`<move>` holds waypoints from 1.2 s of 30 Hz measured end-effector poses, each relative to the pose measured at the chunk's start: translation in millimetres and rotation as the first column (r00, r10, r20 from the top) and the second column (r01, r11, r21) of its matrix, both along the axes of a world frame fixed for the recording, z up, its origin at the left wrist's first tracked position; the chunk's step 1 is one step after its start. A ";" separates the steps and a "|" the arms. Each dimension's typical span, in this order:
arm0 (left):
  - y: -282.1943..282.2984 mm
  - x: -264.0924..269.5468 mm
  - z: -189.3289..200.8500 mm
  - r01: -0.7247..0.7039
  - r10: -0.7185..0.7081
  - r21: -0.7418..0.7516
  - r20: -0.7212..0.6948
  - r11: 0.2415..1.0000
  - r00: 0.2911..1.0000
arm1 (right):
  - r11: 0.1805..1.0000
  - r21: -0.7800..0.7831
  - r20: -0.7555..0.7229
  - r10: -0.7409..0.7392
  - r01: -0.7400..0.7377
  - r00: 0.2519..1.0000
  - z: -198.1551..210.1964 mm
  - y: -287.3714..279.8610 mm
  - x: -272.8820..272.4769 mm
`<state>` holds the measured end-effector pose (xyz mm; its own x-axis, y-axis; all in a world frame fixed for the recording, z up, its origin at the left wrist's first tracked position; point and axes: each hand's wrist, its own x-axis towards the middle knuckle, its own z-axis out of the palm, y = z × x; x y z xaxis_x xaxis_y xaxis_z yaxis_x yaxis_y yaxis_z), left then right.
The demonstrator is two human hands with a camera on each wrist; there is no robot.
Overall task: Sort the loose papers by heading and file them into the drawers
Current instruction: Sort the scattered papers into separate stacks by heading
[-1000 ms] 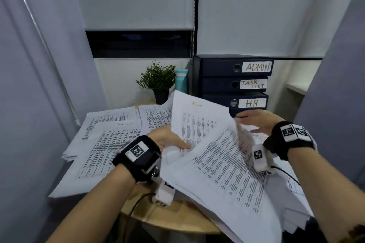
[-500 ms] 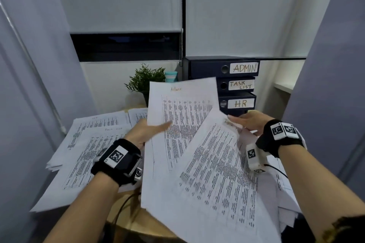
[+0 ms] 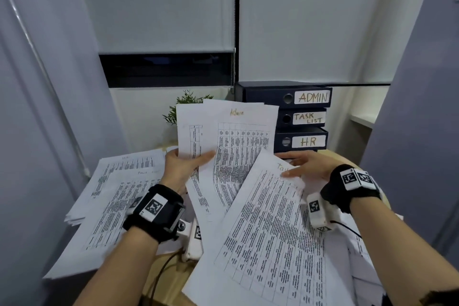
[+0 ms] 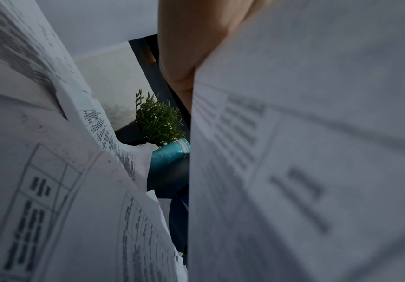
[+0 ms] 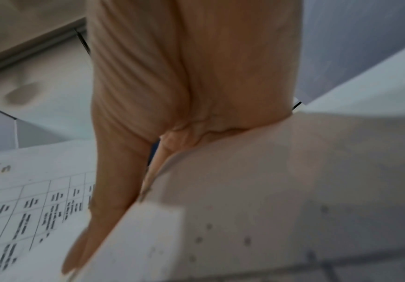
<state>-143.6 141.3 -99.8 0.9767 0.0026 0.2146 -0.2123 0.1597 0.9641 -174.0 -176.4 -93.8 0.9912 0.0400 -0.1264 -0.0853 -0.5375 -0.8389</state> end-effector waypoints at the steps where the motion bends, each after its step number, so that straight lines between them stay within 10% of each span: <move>1: 0.2 1.6 -0.3 -0.010 0.010 -0.019 0.008 1.000 1.000 | 0.998 0.057 0.004 -0.005 0.005 1.000 0.3 2.9 1.0; 20: 4.0 13.8 40.6 -0.205 0.283 -0.283 0.273 0.937 0.919 | 0.993 -0.096 0.121 0.080 -0.069 0.989 -4.0 11.7 22.9; 30: 4.1 24.9 13.2 0.200 -0.200 0.028 0.000 0.979 0.980 | 0.999 -0.047 0.179 0.026 -0.018 0.984 -0.9 39.2 26.6; 36: -1.0 32.4 16.8 -0.241 0.216 0.176 0.148 0.954 0.965 | 0.972 -0.215 0.155 -0.057 0.090 0.986 -6.3 57.9 36.6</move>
